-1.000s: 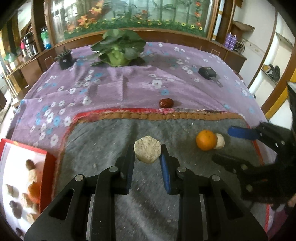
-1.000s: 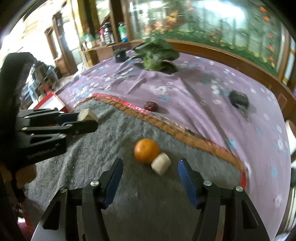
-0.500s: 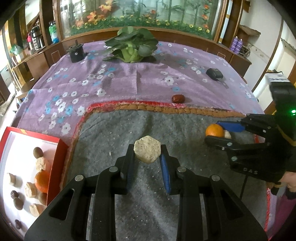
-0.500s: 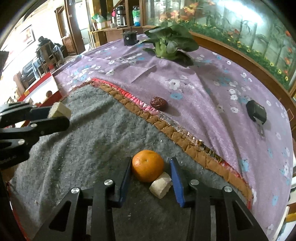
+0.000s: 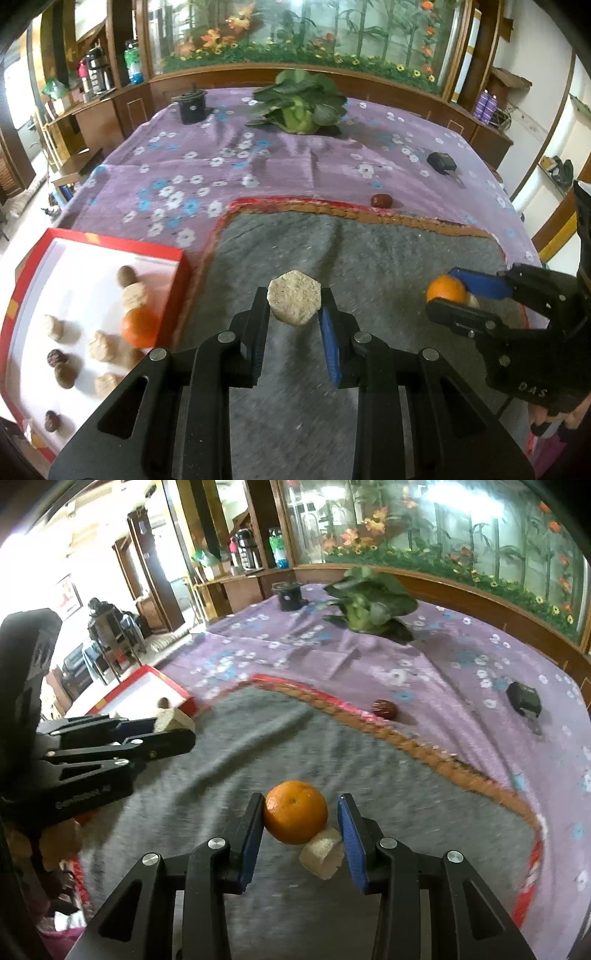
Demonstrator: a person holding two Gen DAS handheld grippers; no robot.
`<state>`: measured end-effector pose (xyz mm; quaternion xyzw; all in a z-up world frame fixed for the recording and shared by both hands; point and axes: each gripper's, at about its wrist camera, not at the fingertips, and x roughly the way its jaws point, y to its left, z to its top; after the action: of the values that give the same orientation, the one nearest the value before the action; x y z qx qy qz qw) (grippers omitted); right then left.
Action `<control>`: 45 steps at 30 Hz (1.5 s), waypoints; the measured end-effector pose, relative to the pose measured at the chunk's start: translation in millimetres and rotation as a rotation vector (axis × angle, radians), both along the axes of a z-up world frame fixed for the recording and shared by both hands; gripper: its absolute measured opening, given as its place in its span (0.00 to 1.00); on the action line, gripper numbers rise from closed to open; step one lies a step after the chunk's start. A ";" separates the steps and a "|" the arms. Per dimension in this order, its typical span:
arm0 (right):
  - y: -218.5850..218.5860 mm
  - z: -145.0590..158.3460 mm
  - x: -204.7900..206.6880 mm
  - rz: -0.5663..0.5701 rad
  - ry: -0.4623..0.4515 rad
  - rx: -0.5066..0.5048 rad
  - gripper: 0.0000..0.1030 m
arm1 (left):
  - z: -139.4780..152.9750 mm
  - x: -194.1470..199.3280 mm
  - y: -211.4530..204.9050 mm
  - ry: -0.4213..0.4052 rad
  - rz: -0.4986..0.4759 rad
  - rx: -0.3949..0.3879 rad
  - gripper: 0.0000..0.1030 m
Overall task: Organize fruits
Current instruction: 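Grasp a beige cookie with the left tool while the right tool grasps an orange, then carry the beige cookie and orange over the white tray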
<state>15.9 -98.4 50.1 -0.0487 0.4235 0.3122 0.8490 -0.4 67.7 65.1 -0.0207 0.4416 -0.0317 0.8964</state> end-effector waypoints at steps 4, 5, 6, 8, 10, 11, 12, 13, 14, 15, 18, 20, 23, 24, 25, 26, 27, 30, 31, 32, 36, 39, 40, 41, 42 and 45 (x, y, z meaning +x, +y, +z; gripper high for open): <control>17.2 4.7 -14.3 0.026 -0.010 0.016 0.36 | 3.3 -13.3 15.4 -0.010 0.029 0.011 0.25; 21.4 4.5 -16.4 0.031 -0.013 0.010 0.32 | 3.4 -15.6 18.1 -0.010 0.033 0.012 0.25; 25.2 3.4 -17.6 0.029 -0.012 -0.003 0.27 | 3.1 -17.8 21.6 -0.009 0.038 0.013 0.25; 30.0 -0.9 -18.5 0.014 -0.022 -0.050 0.27 | 1.7 -22.2 28.5 -0.006 0.050 0.010 0.25; 24.1 -3.8 -19.1 -0.016 -0.015 -0.056 0.27 | 0.4 -26.7 33.6 -0.004 0.059 0.006 0.25; 16.2 -4.3 -19.8 -0.031 -0.005 -0.043 0.27 | 0.4 -28.8 35.8 -0.006 0.061 0.004 0.25; 11.5 -4.5 -20.4 -0.036 0.002 -0.042 0.27 | 0.1 -30.5 38.5 -0.006 0.065 0.004 0.25; 5.8 -4.7 -21.5 -0.043 0.007 -0.047 0.27 | 0.4 -30.9 40.1 -0.005 0.068 0.003 0.25; 0.6 -4.8 -23.0 -0.054 0.003 -0.055 0.29 | -0.1 -30.9 42.0 -0.003 0.072 0.000 0.25; -3.2 -5.2 -24.4 -0.062 -0.002 -0.060 0.36 | -0.3 -30.7 43.5 -0.003 0.075 -0.005 0.25; -5.2 -8.2 -27.4 -0.052 0.002 -0.023 0.53 | -0.4 -29.9 43.5 -0.005 0.077 -0.014 0.25; 2.9 -13.2 -28.4 -0.024 0.018 -0.019 0.53 | -0.6 -30.0 42.6 -0.003 0.072 -0.012 0.25; 21.9 -24.3 -25.3 0.005 0.012 -0.078 0.53 | -0.2 -30.7 42.2 -0.003 0.069 -0.008 0.25; 25.8 -27.4 -24.1 0.010 0.011 -0.090 0.52 | -0.1 -30.8 42.5 -0.003 0.070 -0.008 0.25; 31.0 -33.1 -20.7 0.015 0.016 -0.110 0.49 | 0.3 -31.1 43.3 -0.002 0.072 -0.008 0.25; 33.9 -40.1 -16.3 0.008 0.035 -0.130 0.34 | 1.3 -31.7 44.6 -0.003 0.073 -0.009 0.25; 33.0 -42.8 -14.9 0.000 0.042 -0.121 0.32 | 2.4 -32.9 46.2 -0.007 0.074 -0.008 0.25; 32.8 -37.3 -17.3 0.001 0.039 -0.102 0.31 | 4.7 -36.5 56.6 -0.016 0.095 0.003 0.25; 33.6 -32.1 -19.8 0.008 0.030 -0.084 0.31 | 5.2 -37.1 59.9 -0.016 0.102 0.002 0.25; 35.0 -26.3 -21.7 0.014 0.026 -0.063 0.31 | 6.0 -37.9 66.6 -0.018 0.116 0.001 0.25; 49.8 -7.8 -28.7 0.044 0.004 -0.017 0.31 | 11.2 -45.1 89.5 -0.034 0.165 0.000 0.25; 68.6 0.9 -34.8 0.079 0.000 0.006 0.31 | 15.9 -54.3 109.8 -0.045 0.205 0.006 0.25; 74.7 2.1 -35.6 0.089 -0.003 0.007 0.31 | 17.0 -56.8 114.5 -0.048 0.216 0.006 0.25; 83.8 3.9 -37.6 0.107 -0.004 0.012 0.31 | 18.7 -60.3 122.3 -0.053 0.231 0.008 0.25; 89.6 4.9 -38.5 0.118 -0.003 0.016 0.31 | 19.6 -63.0 128.2 -0.055 0.242 0.008 0.25; 113.6 8.7 -43.5 0.164 -0.007 0.020 0.30 | 19.2 -70.1 147.1 -0.056 0.282 0.008 0.25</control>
<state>-27.6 15.2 58.8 -0.0757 0.4121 0.3847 0.8225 -70.5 214.8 84.3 -0.0781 0.4095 0.0960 0.9039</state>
